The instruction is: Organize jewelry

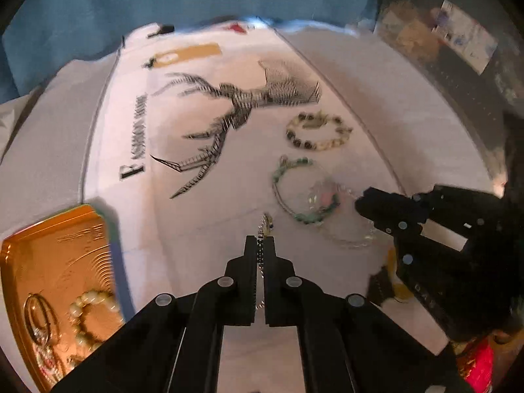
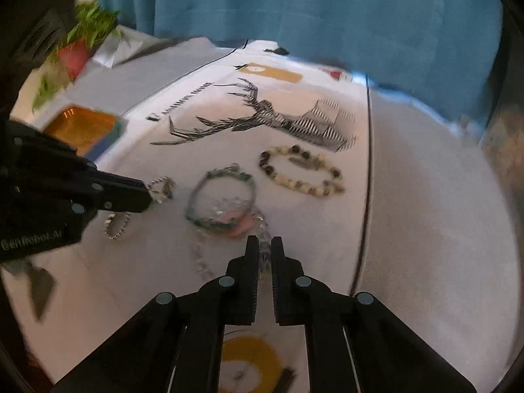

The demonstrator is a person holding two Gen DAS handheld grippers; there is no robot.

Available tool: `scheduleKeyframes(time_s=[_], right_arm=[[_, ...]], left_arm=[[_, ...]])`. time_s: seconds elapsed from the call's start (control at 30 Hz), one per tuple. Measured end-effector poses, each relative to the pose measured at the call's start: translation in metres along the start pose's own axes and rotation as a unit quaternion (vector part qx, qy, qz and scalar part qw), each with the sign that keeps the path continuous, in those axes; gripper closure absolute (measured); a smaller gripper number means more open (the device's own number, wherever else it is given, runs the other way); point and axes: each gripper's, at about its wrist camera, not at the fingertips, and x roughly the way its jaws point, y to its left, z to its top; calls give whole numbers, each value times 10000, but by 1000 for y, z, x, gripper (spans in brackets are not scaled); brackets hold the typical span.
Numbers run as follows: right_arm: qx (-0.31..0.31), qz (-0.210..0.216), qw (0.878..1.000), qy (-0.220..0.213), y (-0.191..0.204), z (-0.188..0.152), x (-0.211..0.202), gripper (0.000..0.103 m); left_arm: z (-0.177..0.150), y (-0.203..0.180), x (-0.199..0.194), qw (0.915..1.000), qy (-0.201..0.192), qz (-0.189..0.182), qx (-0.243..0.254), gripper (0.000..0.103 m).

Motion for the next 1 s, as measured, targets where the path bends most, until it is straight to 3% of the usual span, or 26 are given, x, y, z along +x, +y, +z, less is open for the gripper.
scheduleKeyframes(time_s=[0.17,0.33,0.67,1.0], right_arm=[[333,-134,9989,-287,-10,-6,-46,95],[219,-412,9975,-531,1,-10,-100,95],[265,-657,9940,-829,26,-34,-182,95],[28,-542,9940,-950,89,-85,-244,95]], left_arm=[[-6,3,-51,9989,-468,-9,-45,102],[-29,1,-101,9973,-737,42,-36,102],[-105,5,-189,9933,-1145,154,-51,102],[-197,8,-256,9871,-1509,532,-77,102]])
